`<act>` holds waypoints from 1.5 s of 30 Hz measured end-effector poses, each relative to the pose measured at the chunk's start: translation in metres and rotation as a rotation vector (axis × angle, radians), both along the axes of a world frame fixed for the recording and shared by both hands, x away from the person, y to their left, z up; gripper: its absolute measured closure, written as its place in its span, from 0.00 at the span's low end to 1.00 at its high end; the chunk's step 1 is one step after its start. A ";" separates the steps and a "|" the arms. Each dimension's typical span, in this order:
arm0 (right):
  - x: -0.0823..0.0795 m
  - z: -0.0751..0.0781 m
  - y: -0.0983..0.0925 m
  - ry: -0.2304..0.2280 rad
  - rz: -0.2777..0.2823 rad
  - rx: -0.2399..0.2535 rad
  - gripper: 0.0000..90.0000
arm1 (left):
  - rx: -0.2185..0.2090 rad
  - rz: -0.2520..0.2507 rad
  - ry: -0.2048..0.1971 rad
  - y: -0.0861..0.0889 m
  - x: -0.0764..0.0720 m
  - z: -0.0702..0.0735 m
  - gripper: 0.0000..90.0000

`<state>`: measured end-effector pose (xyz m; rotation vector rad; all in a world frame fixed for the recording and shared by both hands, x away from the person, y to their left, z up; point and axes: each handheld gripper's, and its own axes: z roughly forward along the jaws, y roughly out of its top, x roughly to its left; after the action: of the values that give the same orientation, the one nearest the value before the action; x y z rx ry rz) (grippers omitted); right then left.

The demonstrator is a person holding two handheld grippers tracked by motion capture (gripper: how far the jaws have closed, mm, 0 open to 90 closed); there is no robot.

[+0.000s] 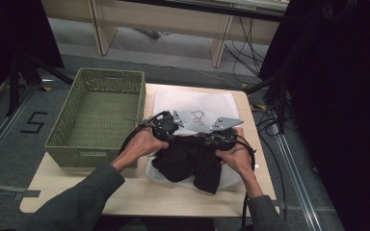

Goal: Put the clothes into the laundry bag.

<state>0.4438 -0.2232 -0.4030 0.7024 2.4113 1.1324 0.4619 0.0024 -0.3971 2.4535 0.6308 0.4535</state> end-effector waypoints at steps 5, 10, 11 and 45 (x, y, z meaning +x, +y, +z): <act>-0.011 0.009 -0.003 0.016 -0.005 0.065 0.72 | -0.031 -0.003 0.058 0.000 0.005 0.004 0.91; -0.037 0.004 0.008 0.095 0.032 0.082 0.59 | -0.039 -0.001 0.067 0.000 0.009 0.009 0.91; -0.040 0.001 0.011 0.109 0.040 0.078 0.55 | -0.041 0.001 0.075 0.000 0.010 0.009 0.91; 0.009 -0.081 0.051 -0.049 -0.181 -0.243 1.00 | -0.036 -0.037 0.092 0.008 0.005 0.004 0.93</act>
<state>0.4532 -0.1717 -0.4835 0.7830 2.3372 0.7613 0.4670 0.0103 -0.3928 2.4588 0.6242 0.3136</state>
